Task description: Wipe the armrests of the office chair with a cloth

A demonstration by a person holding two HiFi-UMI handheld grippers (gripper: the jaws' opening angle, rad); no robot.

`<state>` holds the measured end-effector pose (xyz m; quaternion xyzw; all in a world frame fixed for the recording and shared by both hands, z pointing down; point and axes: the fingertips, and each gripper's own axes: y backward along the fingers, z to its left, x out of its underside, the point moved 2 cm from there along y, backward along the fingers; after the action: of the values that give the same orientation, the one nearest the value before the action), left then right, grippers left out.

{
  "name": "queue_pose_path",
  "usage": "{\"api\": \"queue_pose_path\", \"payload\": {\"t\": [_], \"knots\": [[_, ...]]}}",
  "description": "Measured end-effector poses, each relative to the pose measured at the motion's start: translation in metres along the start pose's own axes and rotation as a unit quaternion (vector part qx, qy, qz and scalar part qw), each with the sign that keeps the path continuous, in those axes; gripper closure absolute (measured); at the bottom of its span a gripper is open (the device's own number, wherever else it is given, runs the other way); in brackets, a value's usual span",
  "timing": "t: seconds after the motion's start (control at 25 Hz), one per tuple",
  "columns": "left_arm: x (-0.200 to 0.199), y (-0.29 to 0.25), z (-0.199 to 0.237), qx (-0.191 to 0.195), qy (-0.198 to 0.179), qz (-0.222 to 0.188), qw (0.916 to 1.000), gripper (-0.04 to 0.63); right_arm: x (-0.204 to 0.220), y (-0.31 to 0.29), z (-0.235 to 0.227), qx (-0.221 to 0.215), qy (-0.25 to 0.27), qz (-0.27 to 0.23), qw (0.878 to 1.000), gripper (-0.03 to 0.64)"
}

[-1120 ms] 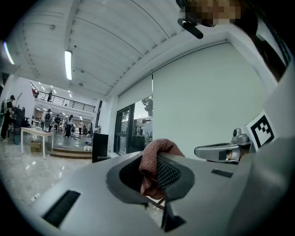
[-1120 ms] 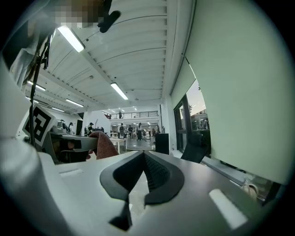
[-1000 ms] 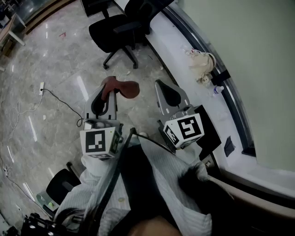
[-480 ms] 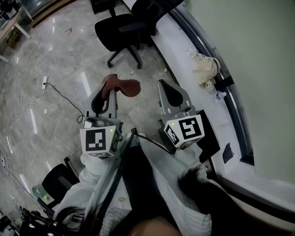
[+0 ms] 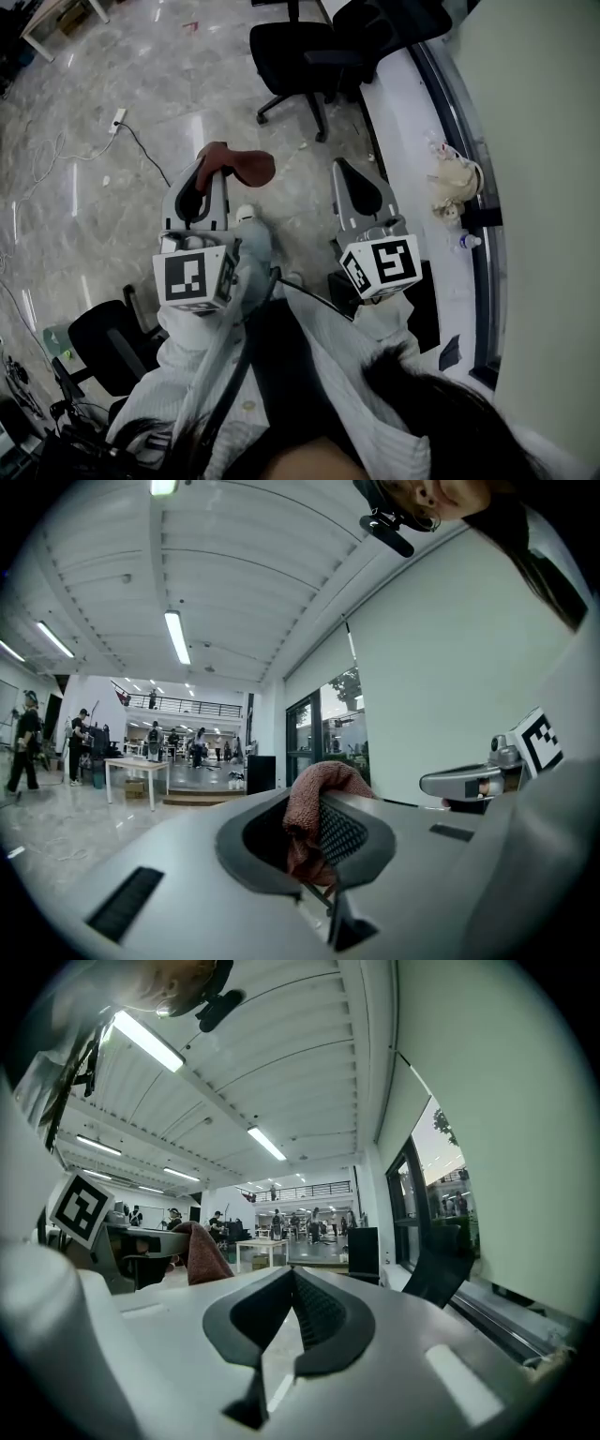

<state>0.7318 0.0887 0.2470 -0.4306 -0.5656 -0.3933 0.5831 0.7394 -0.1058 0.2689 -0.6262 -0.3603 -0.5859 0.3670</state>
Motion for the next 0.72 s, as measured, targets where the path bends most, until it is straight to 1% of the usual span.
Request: {"api": "queue_pose_path", "payload": {"t": [0.08, 0.2, 0.4, 0.48, 0.6, 0.72], "knots": [[0.002, -0.016, 0.027, -0.016, -0.006, -0.002, 0.9999, 0.56, 0.004, -0.039, 0.003, -0.018, -0.001, 0.002, 1.0, 0.615], [-0.001, -0.052, 0.077, -0.028, -0.007, -0.006, 0.9996, 0.56, 0.002, -0.104, 0.011, -0.033, 0.004, 0.0, 0.999, 0.615], [-0.022, -0.115, 0.183, -0.055, -0.011, -0.021, 0.9982, 0.56, -0.021, -0.236, 0.029, -0.056, 0.013, -0.014, 0.998, 0.615], [-0.028, -0.137, 0.219, -0.057, -0.015, -0.022, 0.998, 0.56, -0.028, -0.28, 0.034, -0.058, 0.014, -0.022, 0.998, 0.615], [-0.028, -0.169, 0.265, -0.059, -0.019, -0.017, 0.9979, 0.56, -0.032, -0.34, 0.034, -0.048, 0.007, -0.028, 0.998, 0.615], [-0.02, -0.21, 0.311, -0.067, -0.011, -0.008, 0.9977, 0.56, -0.025, -0.403, 0.027, -0.047, 0.001, -0.016, 0.999, 0.615]]}}
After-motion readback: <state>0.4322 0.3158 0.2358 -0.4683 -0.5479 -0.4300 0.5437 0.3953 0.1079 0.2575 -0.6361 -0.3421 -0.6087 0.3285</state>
